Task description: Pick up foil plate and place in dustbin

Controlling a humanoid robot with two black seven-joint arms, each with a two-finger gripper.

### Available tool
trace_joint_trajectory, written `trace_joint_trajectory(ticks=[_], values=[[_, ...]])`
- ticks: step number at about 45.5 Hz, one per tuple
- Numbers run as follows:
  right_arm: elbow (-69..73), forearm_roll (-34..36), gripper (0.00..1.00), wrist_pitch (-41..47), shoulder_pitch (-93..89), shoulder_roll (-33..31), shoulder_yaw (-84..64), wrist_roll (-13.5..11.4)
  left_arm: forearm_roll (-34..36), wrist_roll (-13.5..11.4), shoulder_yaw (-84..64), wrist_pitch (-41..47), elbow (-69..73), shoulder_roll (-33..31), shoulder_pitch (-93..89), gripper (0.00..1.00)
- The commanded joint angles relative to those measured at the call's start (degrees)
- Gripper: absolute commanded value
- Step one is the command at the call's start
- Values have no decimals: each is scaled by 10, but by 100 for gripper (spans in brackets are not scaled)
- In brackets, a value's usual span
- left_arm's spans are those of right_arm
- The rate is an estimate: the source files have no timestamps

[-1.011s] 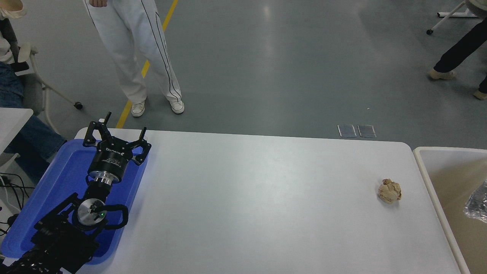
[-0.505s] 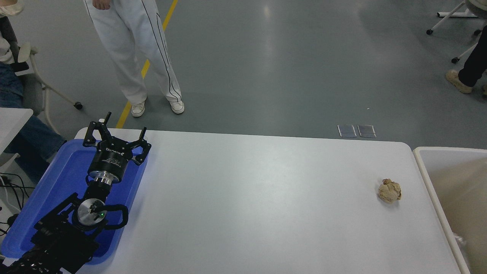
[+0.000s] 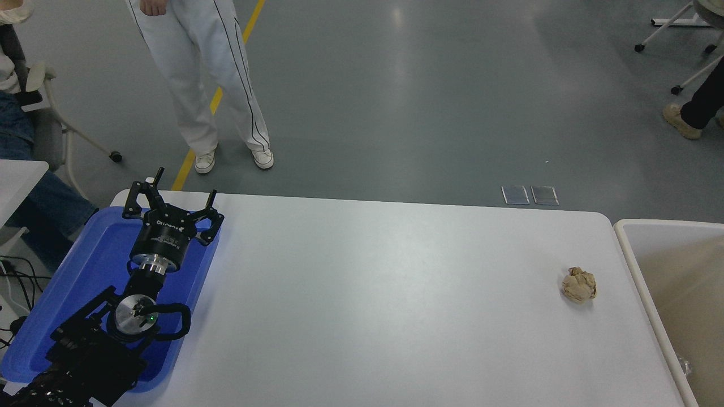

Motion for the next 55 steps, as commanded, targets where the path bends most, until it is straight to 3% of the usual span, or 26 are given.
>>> trace_joint_trajectory(ticks=[1,10,22,34,43,55], values=[[136,-28,100,3,123,-32,-128,0,0,0,0,0,0,-1,0,100],[224,-27,100,7,262,-25,-275,0,0,0,0,0,0,-1,0,100],[254,-25,100,44,331,-28,-303,0,0,0,0,0,0,-1,0,100],[314,-26,100,210,466,-19,-398,0,0,0,0,0,0,-1,0,100],[328,-26,100,281,526,40,-470,0,0,0,0,0,0,-1,0,100],[363,-26,100,441,639,87,-509,0,0,0,0,0,0,-1,0,100]])
